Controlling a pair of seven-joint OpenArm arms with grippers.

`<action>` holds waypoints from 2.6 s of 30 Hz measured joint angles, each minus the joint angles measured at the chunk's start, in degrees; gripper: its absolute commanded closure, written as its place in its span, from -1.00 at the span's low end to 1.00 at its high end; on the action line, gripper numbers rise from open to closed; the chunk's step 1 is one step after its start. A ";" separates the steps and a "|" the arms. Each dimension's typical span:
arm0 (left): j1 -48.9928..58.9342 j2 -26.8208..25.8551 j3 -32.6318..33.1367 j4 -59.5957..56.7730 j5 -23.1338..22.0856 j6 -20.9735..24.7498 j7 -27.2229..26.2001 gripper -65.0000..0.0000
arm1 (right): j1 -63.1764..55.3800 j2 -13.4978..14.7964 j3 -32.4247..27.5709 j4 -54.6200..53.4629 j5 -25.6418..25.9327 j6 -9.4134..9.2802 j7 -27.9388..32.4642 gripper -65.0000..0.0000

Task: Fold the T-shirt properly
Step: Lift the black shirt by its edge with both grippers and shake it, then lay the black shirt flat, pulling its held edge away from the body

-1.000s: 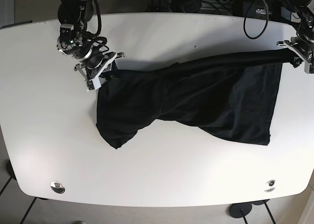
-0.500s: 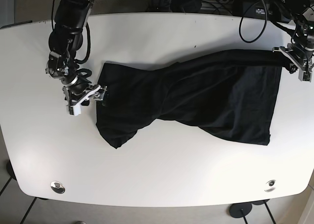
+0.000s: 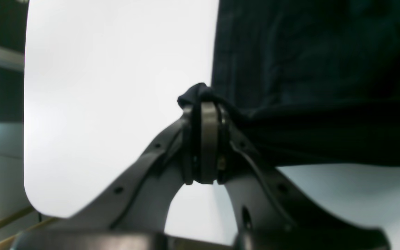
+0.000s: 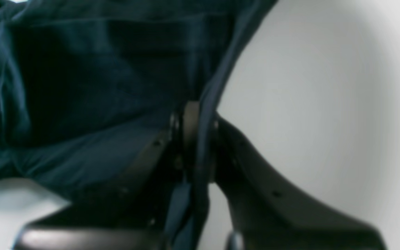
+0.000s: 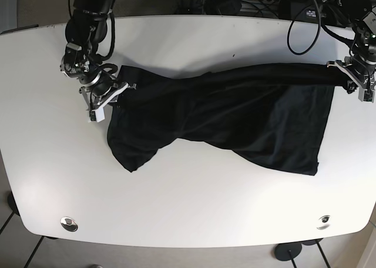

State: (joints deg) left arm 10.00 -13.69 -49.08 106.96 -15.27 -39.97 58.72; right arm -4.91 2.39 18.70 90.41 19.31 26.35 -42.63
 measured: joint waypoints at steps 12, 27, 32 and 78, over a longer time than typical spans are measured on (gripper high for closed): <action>-17.88 -0.02 14.95 -0.22 0.70 0.83 0.66 1.00 | -1.95 4.90 -0.44 17.42 0.02 0.28 -0.22 0.95; -65.92 -2.69 36.41 -43.87 0.83 11.08 -12.66 1.00 | 52.06 12.72 -9.66 -27.19 -0.85 0.04 -2.10 0.95; -80.52 -3.89 39.91 -54.05 1.11 11.30 -16.81 1.00 | 69.07 14.43 -16.17 -37.11 -0.85 0.42 0.15 0.95; 18.29 5.05 -6.36 1.01 -12.70 -0.20 -6.25 1.00 | -20.13 6.97 6.12 12.90 3.45 0.68 -8.44 0.95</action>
State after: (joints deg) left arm 28.29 -8.64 -55.44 107.96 -27.97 -40.16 52.47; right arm -25.04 9.37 24.82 103.31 22.76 27.03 -51.07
